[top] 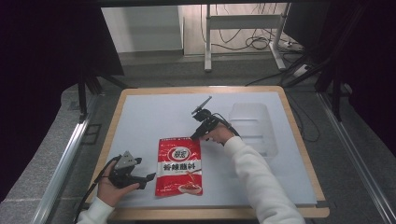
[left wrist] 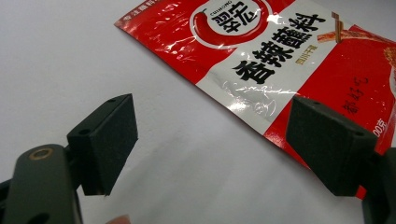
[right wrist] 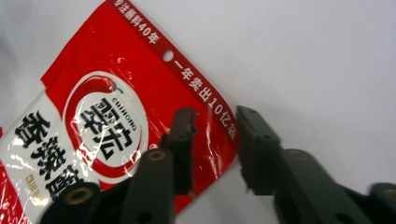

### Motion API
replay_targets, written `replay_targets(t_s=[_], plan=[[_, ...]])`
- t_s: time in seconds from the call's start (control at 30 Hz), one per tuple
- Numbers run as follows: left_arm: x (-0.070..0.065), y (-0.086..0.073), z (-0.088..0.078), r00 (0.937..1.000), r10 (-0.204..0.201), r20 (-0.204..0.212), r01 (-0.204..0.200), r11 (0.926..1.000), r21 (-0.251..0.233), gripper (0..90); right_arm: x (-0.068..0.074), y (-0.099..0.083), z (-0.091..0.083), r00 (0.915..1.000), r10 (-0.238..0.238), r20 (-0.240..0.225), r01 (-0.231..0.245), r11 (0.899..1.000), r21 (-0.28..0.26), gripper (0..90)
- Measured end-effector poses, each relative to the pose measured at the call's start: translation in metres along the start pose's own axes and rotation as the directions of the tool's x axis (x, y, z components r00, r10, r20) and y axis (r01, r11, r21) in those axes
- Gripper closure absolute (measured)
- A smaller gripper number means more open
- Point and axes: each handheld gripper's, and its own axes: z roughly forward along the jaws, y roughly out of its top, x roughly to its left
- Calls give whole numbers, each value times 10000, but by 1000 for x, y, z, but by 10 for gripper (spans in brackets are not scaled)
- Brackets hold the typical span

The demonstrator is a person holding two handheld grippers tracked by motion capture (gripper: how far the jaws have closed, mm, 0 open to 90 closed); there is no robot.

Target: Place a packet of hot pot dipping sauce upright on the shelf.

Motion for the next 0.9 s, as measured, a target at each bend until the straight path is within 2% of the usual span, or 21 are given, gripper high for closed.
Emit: replay_targets(t_s=[0.03,0.1,0.33,0.37,0.57,0.73,0.9], plan=[[0,0,0,10000,0,0,0,10000,0,165,0,0,0,10000,0,0,0,10000,0,713],[0,0,0,10000,1,-5,-1,10000,6,165,-1,-1,-4,9997,-237,-118,235,9996,-131,772],[1,0,1,10000,47,-25,-47,9999,93,163,-1,-5,-12,9984,-426,-366,406,9978,-531,887],[1,0,1,10000,32,-37,-32,10000,86,163,0,-6,-14,9973,-595,-429,563,9957,-736,891],[2,0,1,10000,-22,-50,23,10000,84,166,3,-8,-20,9949,-762,-664,691,9922,-1034,893],[3,0,2,9999,-86,-58,87,9999,85,169,6,-11,-28,9912,-1059,-790,940,9855,-1410,894],[3,0,2,9999,-115,-71,116,9999,56,169,8,-12,-31,9887,-1222,-864,1076,9818,-1564,895]])
